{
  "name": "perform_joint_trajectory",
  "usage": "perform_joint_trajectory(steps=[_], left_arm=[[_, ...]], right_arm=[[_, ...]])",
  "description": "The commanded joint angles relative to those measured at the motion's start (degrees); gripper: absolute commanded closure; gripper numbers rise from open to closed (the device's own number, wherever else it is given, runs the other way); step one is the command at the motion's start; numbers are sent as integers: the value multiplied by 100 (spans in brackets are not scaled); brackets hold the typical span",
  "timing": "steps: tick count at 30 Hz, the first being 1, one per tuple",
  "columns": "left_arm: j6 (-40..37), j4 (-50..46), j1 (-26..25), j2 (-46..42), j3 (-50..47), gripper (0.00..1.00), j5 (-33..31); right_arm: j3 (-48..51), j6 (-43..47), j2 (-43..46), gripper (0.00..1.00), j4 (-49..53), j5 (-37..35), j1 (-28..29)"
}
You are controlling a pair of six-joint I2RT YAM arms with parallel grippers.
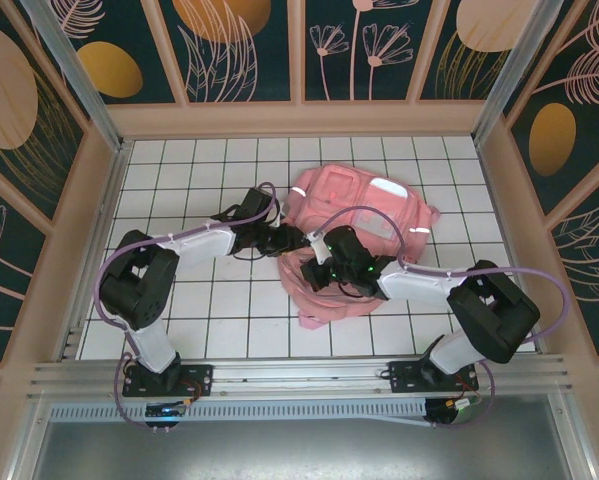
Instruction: Pack the student bag
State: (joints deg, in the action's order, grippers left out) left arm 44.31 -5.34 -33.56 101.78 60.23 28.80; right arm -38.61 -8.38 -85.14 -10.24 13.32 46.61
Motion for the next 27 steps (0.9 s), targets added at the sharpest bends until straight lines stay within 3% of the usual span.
perform_joint_trajectory(steps=[1,3,6,12,15,22,27], left_arm=[[186,515,-65,80,30,89,357],[56,391,-48,45,156,100,129],[-93,112,141,-43,327,100,-196],[-699,-228,841,-199,424,100,-666],[-1106,-563,995,-133,585,100,-841],[-1562,-586,1270,-25,591,100,-873],[-2707,-1320,1414,486,1328,100,-495]], right_arm=[[-301,220,-22,100,-161,239,154],[-388,143,-50,100,56,-127,210],[-532,-427,-120,100,711,-1242,239],[-481,-2100,-159,100,1793,-2377,561],[-111,-2899,-62,100,2035,-2499,662],[358,-3397,480,100,2560,-2631,644],[684,-3551,796,100,2762,-2867,340]])
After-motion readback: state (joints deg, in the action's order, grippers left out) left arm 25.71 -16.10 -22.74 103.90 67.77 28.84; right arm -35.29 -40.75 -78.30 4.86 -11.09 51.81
